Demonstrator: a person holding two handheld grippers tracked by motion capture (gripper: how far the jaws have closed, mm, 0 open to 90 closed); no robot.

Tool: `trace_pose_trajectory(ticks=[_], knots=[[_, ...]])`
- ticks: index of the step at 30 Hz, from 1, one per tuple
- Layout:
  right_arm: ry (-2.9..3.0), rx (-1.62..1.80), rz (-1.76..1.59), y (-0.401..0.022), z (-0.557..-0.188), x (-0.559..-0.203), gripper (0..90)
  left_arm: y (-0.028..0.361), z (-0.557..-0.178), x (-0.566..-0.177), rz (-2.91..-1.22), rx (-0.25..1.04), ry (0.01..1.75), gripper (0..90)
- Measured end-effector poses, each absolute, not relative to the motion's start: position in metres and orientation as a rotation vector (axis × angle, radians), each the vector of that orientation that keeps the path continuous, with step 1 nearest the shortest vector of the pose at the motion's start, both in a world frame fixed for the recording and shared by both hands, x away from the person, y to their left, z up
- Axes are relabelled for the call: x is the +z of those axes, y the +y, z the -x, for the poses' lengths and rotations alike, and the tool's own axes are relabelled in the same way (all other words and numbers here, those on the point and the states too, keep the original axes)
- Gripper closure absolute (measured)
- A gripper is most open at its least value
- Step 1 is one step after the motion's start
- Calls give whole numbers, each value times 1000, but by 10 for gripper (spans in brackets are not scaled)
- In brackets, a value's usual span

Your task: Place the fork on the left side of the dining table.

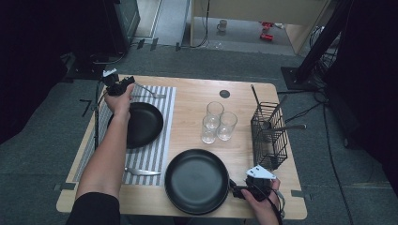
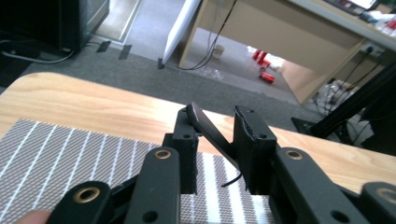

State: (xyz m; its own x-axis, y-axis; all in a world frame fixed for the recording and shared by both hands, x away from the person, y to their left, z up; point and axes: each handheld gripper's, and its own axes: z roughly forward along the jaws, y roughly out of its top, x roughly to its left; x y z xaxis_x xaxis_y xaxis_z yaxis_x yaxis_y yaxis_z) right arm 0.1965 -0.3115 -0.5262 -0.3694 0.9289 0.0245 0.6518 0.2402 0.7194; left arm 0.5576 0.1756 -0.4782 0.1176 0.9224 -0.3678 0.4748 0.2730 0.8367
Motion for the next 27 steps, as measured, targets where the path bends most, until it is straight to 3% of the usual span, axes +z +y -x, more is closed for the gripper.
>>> trace_pose_trajectory(ticks=[27], knots=[[2110, 917, -1448, -312, -196, -526, 48, 191, -554, -501, -1313, 485, 1647, 579]])
